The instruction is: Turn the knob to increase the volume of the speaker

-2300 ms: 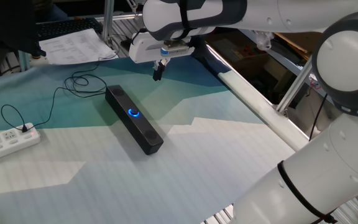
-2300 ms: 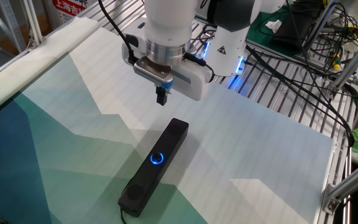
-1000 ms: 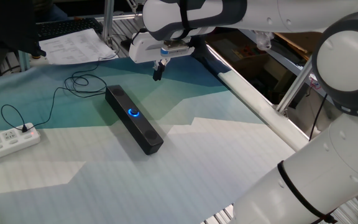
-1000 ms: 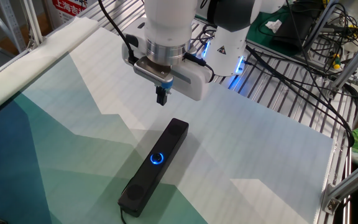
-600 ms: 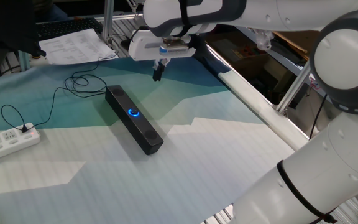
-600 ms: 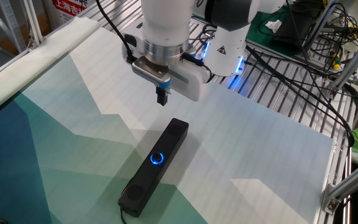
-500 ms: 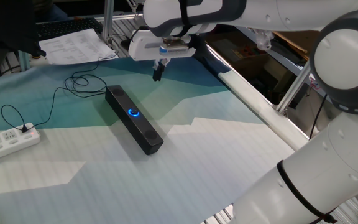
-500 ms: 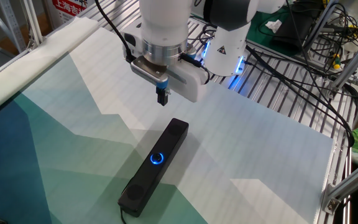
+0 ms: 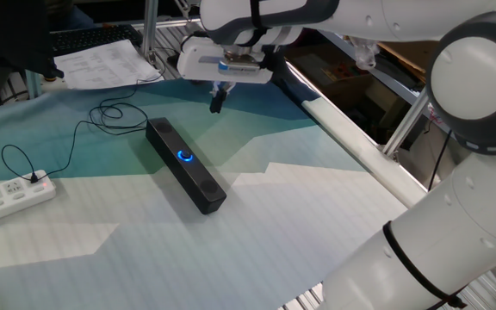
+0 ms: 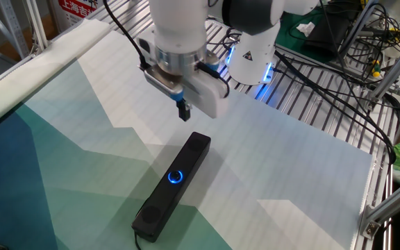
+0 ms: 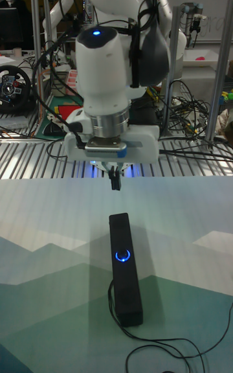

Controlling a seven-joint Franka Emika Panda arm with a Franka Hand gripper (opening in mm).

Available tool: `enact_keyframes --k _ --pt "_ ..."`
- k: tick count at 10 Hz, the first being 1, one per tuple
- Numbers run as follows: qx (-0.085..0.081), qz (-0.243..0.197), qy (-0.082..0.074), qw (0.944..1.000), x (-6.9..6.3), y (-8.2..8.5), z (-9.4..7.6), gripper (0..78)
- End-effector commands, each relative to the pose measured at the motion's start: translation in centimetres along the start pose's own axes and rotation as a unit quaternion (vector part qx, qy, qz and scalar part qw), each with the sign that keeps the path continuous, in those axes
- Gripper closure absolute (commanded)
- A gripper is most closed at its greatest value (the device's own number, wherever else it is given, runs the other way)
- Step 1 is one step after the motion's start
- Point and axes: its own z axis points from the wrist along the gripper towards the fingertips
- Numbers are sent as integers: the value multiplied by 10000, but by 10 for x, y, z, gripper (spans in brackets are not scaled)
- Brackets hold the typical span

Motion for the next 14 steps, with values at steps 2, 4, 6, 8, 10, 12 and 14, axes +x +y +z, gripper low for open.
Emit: enact_keyframes --k 2,4,6,8,10,12,14 --pt "-17 162 -33 9999 1 20 15 776" --pt "-34 131 -60 9999 -1 22 24 776" --pt "-38 139 -123 9998 -3 23 32 776" --pt "-25 221 -134 9997 -6 24 47 776" --pt "-35 235 -156 9996 -7 24 54 776" --pt "-37 218 -194 9996 -7 24 61 776" --pt "-39 242 -282 9993 -7 23 64 776"
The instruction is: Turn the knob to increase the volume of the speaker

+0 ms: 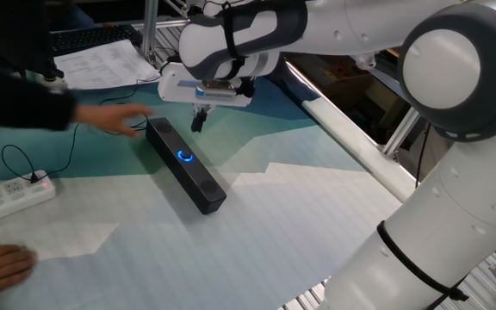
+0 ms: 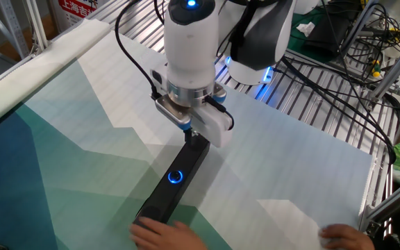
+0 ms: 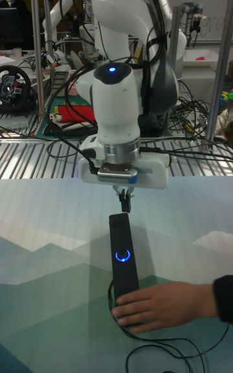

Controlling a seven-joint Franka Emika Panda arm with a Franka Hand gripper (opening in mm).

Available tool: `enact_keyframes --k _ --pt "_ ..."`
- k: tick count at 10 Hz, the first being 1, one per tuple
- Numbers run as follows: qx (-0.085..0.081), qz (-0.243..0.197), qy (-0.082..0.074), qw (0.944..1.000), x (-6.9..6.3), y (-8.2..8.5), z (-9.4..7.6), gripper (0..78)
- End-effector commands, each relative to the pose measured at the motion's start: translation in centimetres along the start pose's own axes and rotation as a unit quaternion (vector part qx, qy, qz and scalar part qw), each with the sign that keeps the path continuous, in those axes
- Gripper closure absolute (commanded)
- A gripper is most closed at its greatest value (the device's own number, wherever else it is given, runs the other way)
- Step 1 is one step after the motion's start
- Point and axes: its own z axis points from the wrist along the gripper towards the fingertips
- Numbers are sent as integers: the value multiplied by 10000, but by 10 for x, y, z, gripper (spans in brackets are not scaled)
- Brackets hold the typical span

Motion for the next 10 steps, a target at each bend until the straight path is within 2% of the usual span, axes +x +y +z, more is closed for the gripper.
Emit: enact_keyframes --k 1,5,10 --pt "-2 29 -89 10000 -1 0 1 776" --pt "14 19 -118 9999 0 0 1 776" --pt "110 -1 -168 9998 1 3 0 776"
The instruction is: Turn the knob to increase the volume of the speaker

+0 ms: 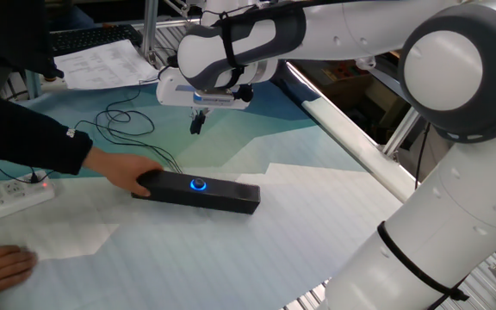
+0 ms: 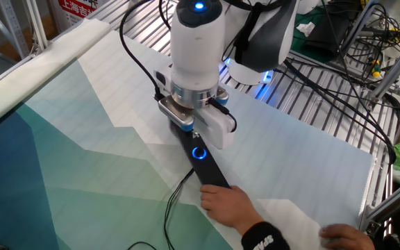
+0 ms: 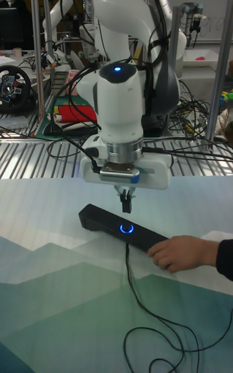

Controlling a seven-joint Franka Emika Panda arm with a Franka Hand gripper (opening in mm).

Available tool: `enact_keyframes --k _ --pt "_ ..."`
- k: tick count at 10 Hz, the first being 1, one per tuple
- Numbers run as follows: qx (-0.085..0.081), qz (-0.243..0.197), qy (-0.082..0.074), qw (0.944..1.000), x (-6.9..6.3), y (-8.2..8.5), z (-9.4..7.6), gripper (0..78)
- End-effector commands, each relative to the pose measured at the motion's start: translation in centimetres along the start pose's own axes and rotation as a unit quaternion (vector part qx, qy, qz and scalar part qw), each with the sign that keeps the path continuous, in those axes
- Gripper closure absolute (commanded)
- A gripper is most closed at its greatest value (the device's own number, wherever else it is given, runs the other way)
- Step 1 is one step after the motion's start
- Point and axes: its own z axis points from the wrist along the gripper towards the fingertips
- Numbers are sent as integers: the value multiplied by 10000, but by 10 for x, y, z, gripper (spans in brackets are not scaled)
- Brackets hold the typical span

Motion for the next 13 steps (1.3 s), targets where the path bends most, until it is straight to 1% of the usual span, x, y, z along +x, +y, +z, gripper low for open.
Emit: enact_keyframes --k 1,5,6,10,11,13 --pt "38 -16 -38 10000 0 2 -2 776" --pt "60 -21 -30 10000 6 11 -4 776" --pt "68 -46 -12 10000 8 16 -6 776" --pt "75 -136 -13 9999 11 17 -3 776" --pt "73 -191 -16 9998 18 14 2 776" --pt "75 -213 -20 9997 28 10 6 776"
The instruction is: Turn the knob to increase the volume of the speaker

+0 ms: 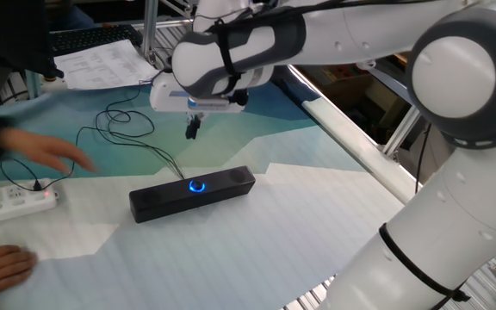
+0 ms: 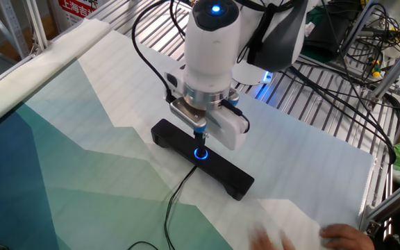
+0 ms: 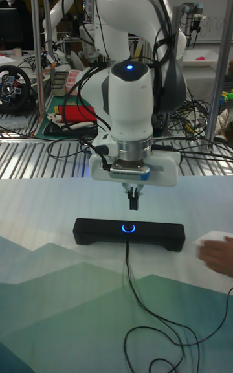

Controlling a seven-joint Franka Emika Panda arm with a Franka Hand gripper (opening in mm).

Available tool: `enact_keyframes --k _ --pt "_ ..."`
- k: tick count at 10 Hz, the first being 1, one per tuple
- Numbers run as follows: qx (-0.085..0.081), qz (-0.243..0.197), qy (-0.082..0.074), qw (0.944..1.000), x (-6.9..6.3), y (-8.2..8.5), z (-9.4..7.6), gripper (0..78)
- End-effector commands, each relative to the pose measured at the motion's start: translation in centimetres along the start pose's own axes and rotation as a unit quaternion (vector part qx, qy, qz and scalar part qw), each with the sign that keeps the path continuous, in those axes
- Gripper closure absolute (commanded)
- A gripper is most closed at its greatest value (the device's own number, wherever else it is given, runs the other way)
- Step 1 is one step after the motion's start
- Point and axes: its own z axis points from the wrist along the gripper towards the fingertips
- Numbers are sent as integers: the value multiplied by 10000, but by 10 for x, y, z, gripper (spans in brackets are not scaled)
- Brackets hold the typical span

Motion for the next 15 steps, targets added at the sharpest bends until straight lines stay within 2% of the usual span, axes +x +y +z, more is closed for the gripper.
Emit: enact_keyframes --k 1,4,11,15 --pt "7 -56 -26 10000 15 -6 5 776" --pt "101 -92 -68 9999 24 -12 13 776" --pt "125 -34 -73 9999 31 -20 37 776" --pt "102 -109 -159 9998 36 -28 51 776"
